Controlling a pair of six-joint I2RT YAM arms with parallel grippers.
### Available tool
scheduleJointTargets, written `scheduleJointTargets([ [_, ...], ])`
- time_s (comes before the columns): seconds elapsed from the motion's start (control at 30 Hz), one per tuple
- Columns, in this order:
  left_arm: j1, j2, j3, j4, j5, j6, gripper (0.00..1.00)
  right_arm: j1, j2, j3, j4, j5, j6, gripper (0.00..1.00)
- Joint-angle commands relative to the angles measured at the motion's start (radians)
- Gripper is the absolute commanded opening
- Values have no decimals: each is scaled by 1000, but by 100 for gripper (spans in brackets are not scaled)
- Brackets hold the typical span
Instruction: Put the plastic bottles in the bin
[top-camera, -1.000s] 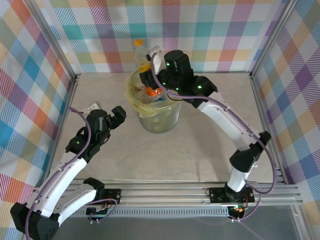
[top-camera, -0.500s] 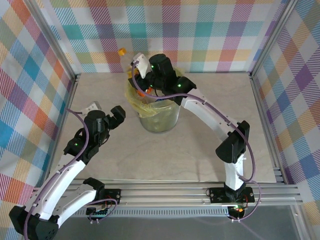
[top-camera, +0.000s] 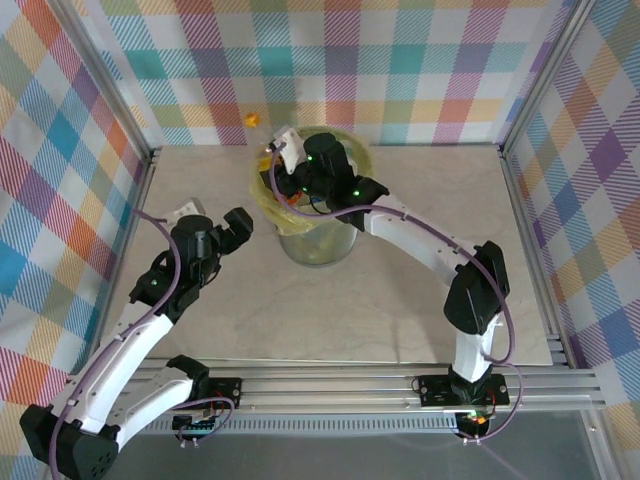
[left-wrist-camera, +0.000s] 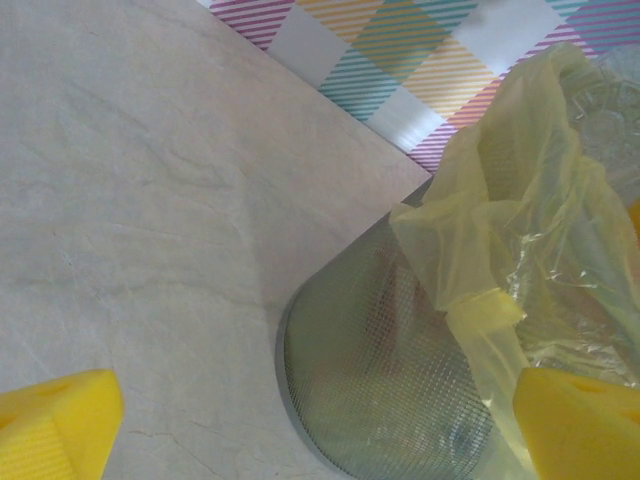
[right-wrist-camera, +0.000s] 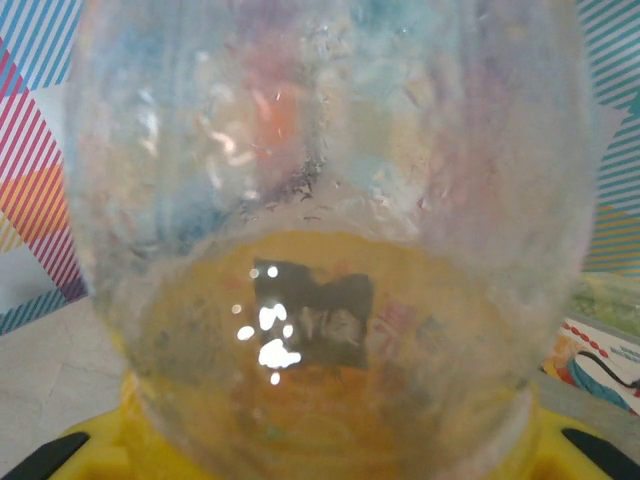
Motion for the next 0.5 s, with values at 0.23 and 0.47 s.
scheduleJointTargets([
  [0.23,10,128,269,71,19,171,100,4,-137,-168,167,45,55,46],
  [0.47,20,286,455,134,118,230,100,3,-199,-260,231,111,70,57],
])
